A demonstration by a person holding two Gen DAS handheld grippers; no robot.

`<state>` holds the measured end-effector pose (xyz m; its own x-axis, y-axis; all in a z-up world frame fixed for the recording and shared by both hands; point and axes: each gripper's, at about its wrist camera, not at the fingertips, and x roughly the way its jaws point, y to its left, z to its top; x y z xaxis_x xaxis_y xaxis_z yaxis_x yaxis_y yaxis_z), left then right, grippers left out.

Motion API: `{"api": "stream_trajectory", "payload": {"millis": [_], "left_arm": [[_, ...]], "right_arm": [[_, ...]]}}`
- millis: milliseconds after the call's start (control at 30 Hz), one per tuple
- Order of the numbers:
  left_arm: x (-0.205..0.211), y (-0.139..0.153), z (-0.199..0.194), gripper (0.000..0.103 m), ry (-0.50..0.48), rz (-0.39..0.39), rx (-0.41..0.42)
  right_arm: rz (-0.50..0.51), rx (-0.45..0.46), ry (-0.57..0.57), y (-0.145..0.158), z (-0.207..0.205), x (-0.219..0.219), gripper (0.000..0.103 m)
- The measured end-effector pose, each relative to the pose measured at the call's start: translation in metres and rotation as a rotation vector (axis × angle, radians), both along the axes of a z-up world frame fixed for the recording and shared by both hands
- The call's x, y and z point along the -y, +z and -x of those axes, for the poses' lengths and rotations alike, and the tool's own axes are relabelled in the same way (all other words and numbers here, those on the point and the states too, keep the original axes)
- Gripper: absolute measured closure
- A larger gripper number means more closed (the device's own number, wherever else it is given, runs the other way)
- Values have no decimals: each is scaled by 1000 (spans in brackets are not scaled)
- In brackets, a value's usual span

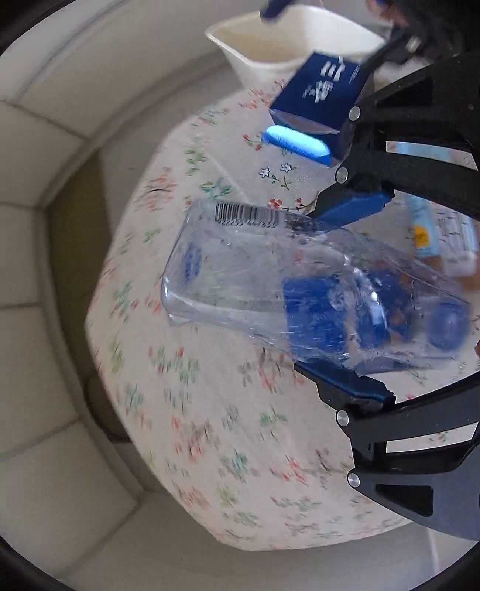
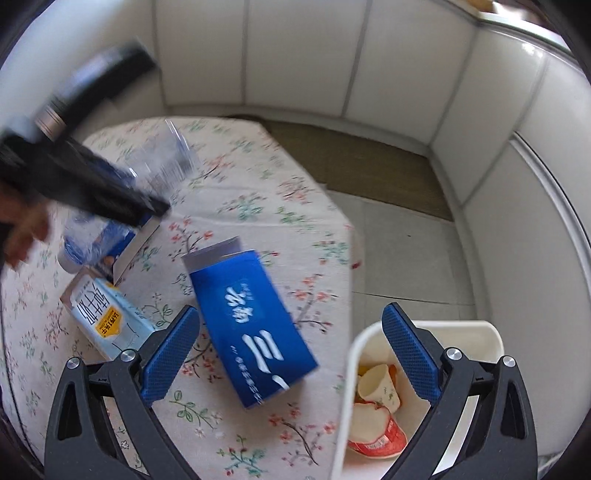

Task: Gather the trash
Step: 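Lift the bottle with the left gripper while the right gripper grasps and lifts the blue box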

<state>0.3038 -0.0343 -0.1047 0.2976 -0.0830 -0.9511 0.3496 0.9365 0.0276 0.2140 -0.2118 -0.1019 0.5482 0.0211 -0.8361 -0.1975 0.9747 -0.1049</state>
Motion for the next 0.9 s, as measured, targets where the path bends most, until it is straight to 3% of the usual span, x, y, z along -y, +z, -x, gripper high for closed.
{"api": "stream_trajectory", "payload": {"millis": [133, 233, 300, 433, 467, 533, 633, 767, 900], "left_arm": [[-46, 39, 29, 43, 83, 119, 64], [-71, 59, 55, 43, 134, 163, 110], [-70, 71, 66, 44, 165, 176, 132], [-96, 85, 94, 44, 263, 284, 151], [-98, 85, 96, 44, 279, 303, 154], [-108, 83, 105, 44, 329, 367, 158], [-121, 73, 118, 44, 405, 454, 164], [-133, 52, 122, 44, 451, 466, 134], [-136, 63, 127, 44, 468, 484, 192]], "right_arm": [[22, -40, 30, -15, -12, -11, 7], [14, -85, 46, -28, -22, -13, 7], [9, -108, 52, -34, -26, -13, 7], [-3, -153, 64, -46, -27, -16, 9], [-8, -163, 67, -48, -27, -16, 11], [-15, -192, 78, -53, -27, -18, 31], [-45, -216, 75, -56, -28, -18, 46], [-84, -205, 51, -52, -28, -19, 47], [-140, -133, 13, -29, -25, -23, 47]]}}
